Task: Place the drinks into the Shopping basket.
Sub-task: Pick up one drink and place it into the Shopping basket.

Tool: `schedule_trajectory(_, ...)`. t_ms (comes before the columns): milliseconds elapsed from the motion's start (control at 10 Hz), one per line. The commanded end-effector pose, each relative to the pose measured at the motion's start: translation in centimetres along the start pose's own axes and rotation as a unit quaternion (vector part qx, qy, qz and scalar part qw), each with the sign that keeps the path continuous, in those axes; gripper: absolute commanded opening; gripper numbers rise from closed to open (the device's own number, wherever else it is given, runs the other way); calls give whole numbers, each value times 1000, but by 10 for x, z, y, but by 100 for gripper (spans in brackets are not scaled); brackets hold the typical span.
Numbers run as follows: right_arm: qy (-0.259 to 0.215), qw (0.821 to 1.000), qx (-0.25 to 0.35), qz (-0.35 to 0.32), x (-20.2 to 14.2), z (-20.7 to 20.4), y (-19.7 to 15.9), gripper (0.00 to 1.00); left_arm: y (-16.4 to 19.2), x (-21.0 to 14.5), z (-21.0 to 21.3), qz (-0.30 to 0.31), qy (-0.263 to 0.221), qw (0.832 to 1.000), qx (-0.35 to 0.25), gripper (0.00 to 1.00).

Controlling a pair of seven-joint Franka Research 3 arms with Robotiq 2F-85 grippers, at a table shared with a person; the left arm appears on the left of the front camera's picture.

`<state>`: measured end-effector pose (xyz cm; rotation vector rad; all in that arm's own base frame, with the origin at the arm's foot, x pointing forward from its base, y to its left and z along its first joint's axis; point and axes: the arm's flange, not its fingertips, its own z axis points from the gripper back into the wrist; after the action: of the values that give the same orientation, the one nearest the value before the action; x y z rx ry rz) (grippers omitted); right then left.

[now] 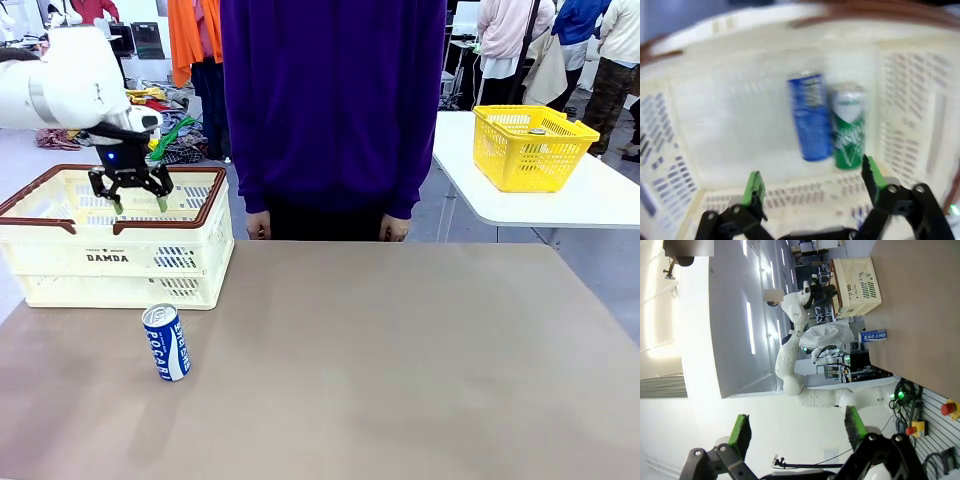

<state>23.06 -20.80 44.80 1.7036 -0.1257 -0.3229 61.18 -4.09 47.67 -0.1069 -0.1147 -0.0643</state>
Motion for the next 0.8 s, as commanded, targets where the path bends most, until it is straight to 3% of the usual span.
schedule_trajectory(0,1,1000,5,-6,-1,0,6,100,6,-38,78,-40,14,994,-98,100)
schedule_trajectory(100,1,1000,5,-6,-1,0,6,100,11,-68,111,26,-18,990,-138,100)
schedule_trajectory(200,1,1000,5,-6,-1,0,6,100,20,-104,134,50,-9,979,-196,100)
schedule_trajectory(300,1,1000,5,-6,-1,0,6,100,38,-134,147,43,7,967,-249,100)
schedule_trajectory(400,1,1000,5,-6,-1,0,6,100,76,-173,155,3,49,937,-346,100)
schedule_trajectory(500,1,1000,5,-6,-1,0,6,100,103,-191,151,2,51,911,-409,100)
schedule_trajectory(700,1,1000,5,-6,-1,0,6,100,140,-220,103,-10,44,878,-477,100)
